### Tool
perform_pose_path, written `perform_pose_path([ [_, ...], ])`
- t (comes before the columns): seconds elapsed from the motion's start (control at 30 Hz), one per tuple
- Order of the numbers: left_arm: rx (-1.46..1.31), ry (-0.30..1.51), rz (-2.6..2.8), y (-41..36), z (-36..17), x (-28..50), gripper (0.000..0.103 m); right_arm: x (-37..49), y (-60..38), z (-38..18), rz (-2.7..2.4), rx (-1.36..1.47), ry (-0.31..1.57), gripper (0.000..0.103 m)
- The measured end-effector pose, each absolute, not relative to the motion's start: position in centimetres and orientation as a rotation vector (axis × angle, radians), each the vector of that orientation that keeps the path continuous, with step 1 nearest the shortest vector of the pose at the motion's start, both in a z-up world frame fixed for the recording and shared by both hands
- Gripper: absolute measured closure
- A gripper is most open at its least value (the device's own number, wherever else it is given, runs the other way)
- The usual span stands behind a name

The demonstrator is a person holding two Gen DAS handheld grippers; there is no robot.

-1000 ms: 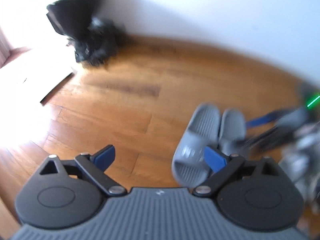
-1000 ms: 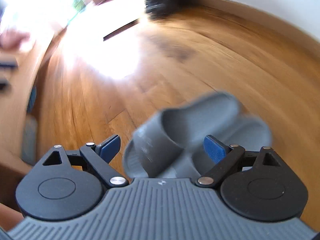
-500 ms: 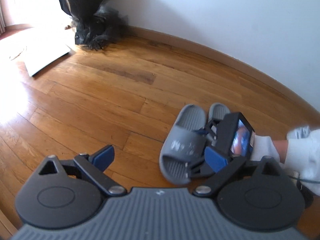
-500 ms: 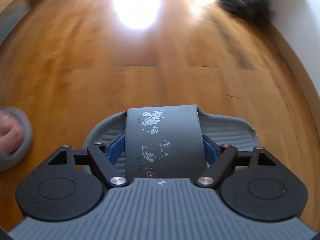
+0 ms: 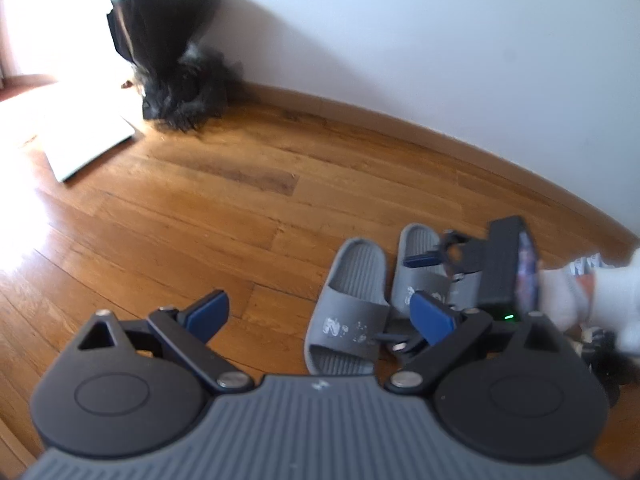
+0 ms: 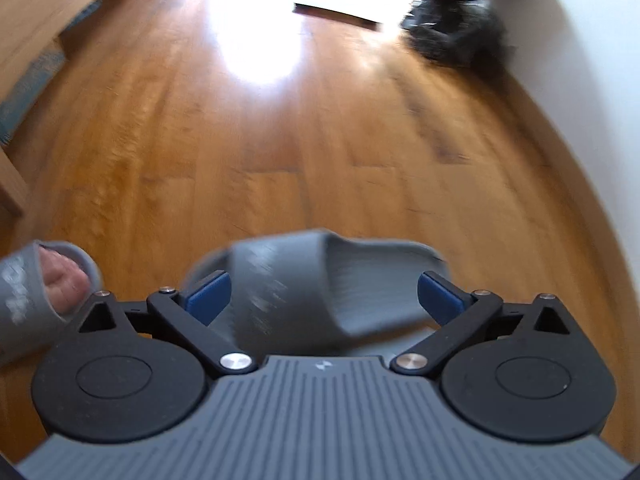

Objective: Organize scattered shoes
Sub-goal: 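Carry the dark grey slide beside its mate and open the right tool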

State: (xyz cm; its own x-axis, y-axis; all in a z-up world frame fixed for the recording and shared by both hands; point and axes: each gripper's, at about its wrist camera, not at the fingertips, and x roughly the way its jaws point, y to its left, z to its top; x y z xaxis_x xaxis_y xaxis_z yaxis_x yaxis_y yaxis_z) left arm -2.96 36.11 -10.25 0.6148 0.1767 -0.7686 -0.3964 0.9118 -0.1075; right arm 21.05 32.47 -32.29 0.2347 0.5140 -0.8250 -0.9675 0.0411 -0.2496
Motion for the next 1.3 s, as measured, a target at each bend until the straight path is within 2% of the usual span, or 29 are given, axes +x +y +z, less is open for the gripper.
perform_pose_path([
  [0.1, -0.242, 0.834, 0.335, 35.9, -8.9, -3.5, 0.004, 22.0, 30.6, -32.0, 1.179, -0.958, 0.615, 0.002],
  [0.17, -0.214, 0.8, 0.377, 35.8, -8.1, -4.1, 0.0, 22.0, 29.8, -32.1, 1.155, -0.993, 0.597, 0.002],
  [0.23, -0.263, 0.771, 0.41, 36.1, -8.6, -4.6, 0.0, 21.9, 29.5, -32.6, 1.143, -1.04, 0.564, 0.001],
  [0.5, -0.402, 0.852, 0.462, 38.5, -11.3, -3.9, 0.0, 22.7, 29.8, -35.0, 1.124, -1.101, 0.466, 0.001],
  [0.67, -0.411, 0.921, 0.405, 38.7, -12.4, -2.6, 0.0, 25.4, 30.7, -38.2, 1.142, -1.099, 0.567, 0.001],
  [0.8, -0.396, 0.95, 0.384, 38.6, -12.9, -2.6, 0.0, 25.5, 30.7, -40.9, 1.223, -1.204, 0.64, 0.0],
  [0.83, -0.398, 0.95, 0.384, 38.6, -12.9, -2.8, 0.0, 25.0, 30.5, -41.6, 1.202, -1.248, 0.605, 0.006],
  [0.87, -0.405, 0.952, 0.388, 38.8, -13.0, -2.9, 0.0, 24.7, 30.5, -42.1, 1.181, -1.286, 0.57, 0.017],
  [0.9, -0.408, 0.954, 0.394, 38.9, -13.1, -2.9, 0.0, 24.3, 30.3, -42.5, 1.164, -1.319, 0.531, 0.023],
  [0.97, -0.416, 0.959, 0.4, 39.0, -13.1, -3.1, 0.0, 23.6, 30.1, -43.0, 1.146, -1.373, 0.456, 0.024],
  [1.17, -0.412, 0.958, 0.374, 38.3, -12.8, -3.2, 0.0, 20.3, 28.5, -40.8, 1.28, -1.344, 0.433, 0.024],
  [1.3, -0.401, 0.956, 0.351, 37.6, -12.6, -3.1, 0.0, 18.4, 28.8, -42.7, 1.259, -1.379, 0.388, 0.024],
])
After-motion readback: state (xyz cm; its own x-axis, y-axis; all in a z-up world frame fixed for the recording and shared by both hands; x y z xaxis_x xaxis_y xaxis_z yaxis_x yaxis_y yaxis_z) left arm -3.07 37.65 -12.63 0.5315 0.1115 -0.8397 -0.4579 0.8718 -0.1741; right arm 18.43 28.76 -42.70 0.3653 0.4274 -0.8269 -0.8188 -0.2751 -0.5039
